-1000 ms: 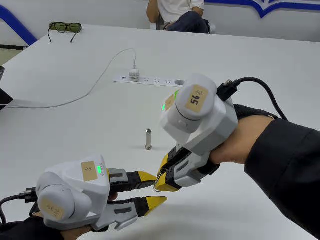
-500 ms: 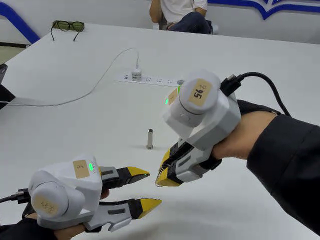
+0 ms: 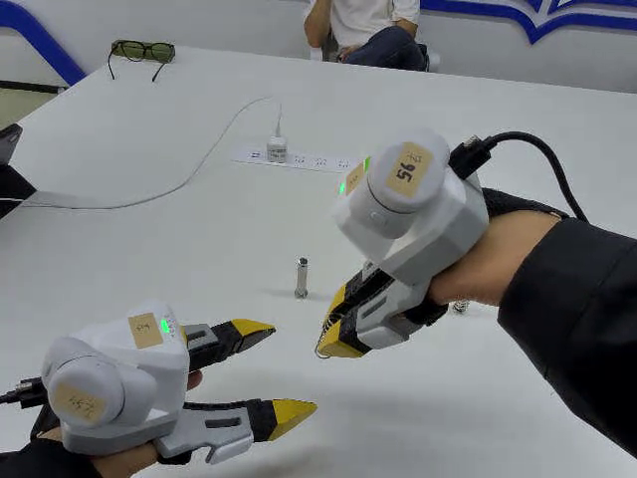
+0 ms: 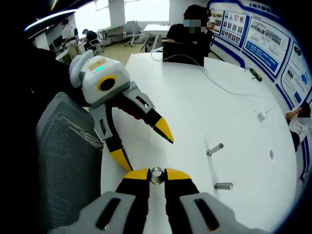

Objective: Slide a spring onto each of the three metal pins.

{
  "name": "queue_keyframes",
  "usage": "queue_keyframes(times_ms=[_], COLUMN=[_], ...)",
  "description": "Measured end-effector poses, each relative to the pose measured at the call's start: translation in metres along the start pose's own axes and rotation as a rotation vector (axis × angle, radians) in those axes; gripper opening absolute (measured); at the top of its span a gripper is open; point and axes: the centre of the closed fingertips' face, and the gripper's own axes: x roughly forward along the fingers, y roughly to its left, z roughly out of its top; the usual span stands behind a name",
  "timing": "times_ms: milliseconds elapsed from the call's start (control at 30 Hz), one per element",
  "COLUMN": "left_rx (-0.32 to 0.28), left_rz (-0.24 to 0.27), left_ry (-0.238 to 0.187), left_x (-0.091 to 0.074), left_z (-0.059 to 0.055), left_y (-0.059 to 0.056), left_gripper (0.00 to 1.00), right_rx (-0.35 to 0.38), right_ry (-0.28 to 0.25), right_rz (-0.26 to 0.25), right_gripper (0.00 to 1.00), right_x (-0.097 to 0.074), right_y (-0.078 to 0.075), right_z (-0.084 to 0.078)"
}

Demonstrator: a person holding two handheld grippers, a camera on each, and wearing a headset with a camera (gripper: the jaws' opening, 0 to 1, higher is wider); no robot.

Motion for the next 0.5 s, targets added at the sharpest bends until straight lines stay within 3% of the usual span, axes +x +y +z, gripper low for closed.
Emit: queue_keyframes(times_ms=[500], left_rx=[-0.02], left_rz=[0.024], left_ry=[-0.007], left_x=[-0.003], left_z=[-0.001], left_y=[0.002], left_gripper=[0.61], right_rx=[0.003], right_ry=[0.0], right_rz=[-0.024], right_gripper=[0.13], right_x=[-0.006], right_y=[-0.021], right_z=[0.005])
